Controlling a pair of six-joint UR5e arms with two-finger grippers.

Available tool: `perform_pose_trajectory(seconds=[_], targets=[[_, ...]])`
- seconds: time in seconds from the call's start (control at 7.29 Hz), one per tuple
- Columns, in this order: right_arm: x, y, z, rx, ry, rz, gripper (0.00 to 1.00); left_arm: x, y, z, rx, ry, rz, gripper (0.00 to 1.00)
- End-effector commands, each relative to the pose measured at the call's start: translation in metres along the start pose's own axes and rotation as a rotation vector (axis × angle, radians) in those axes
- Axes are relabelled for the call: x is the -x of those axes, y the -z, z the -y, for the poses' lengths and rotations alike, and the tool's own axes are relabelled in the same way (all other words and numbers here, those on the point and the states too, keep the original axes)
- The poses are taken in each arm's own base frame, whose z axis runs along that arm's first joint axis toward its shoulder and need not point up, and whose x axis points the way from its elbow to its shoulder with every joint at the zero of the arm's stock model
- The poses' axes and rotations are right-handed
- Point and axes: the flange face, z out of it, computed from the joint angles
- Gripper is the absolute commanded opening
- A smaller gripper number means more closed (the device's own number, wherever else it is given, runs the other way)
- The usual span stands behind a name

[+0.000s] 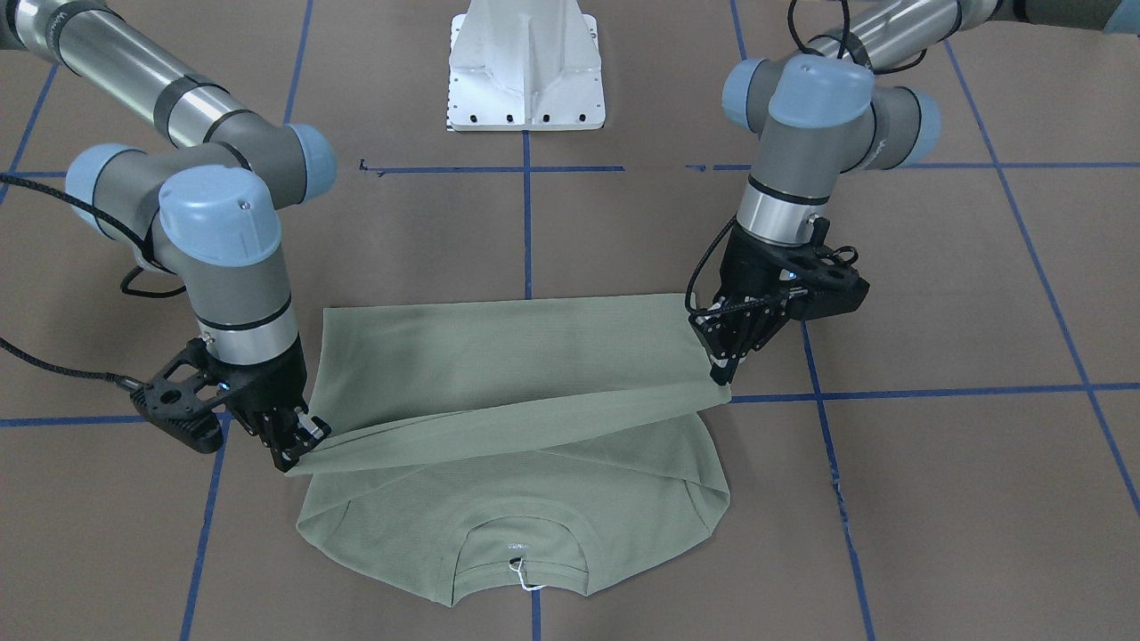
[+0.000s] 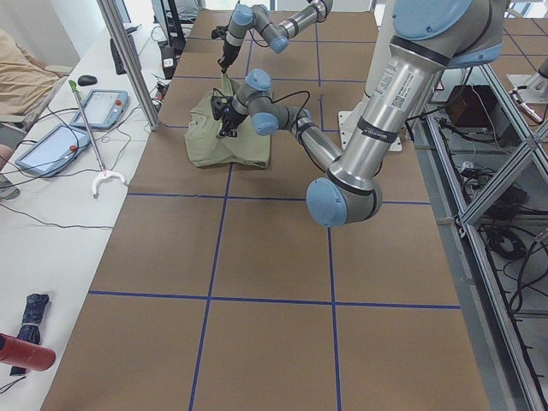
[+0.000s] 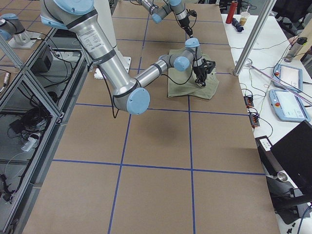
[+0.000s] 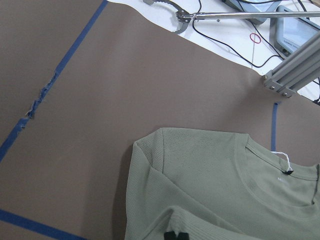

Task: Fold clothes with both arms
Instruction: 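Release the hem and draw both grippers back from the folded shirt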

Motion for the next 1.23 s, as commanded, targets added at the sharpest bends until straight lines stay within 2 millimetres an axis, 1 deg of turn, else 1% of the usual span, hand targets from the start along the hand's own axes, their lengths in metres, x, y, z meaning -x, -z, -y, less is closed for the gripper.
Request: perform_pose_trajectory(seconds=[0.0,0.14,0.27,0.41,0.55,0.69,0.82,0.96,1.1], targets=[[0.002,-0.043,0.011,-0.007,-0.003,0.002,0.00,0.017,-0.053,0.010,-0.060,0.000,0.001,0.00],[0.007,-0.049,0.013,-0.010,-0.003,0.011,0.00,0.013,-0.057,0.011,-0.062,0.000,-0.004,0.00],[0.008,-0.056,0.019,-0.017,-0.010,-0.006,0.00,0.020,-0.065,0.012,-0.064,0.001,0.013,0.00],[0.007,-0.057,0.026,-0.023,-0.014,-0.007,0.00,0.017,-0.065,0.012,-0.072,0.001,0.011,0.00],[0.007,-0.058,0.026,-0.025,-0.016,-0.008,0.00,0.014,-0.069,0.014,-0.080,0.001,0.013,0.00],[0.006,-0.060,0.025,-0.022,-0.017,-0.011,0.00,0.018,-0.079,0.014,-0.081,0.002,0.013,0.00],[0.007,-0.060,0.025,-0.022,-0.018,-0.008,0.00,0.016,-0.079,0.016,-0.085,0.001,0.003,0.00],[0.006,-0.060,0.025,-0.024,-0.018,-0.008,0.00,0.017,-0.078,0.022,-0.102,0.004,0.004,0.00],[0.006,-0.060,0.025,-0.024,-0.018,-0.008,0.00,0.018,-0.083,0.021,-0.100,0.005,0.002,0.00]])
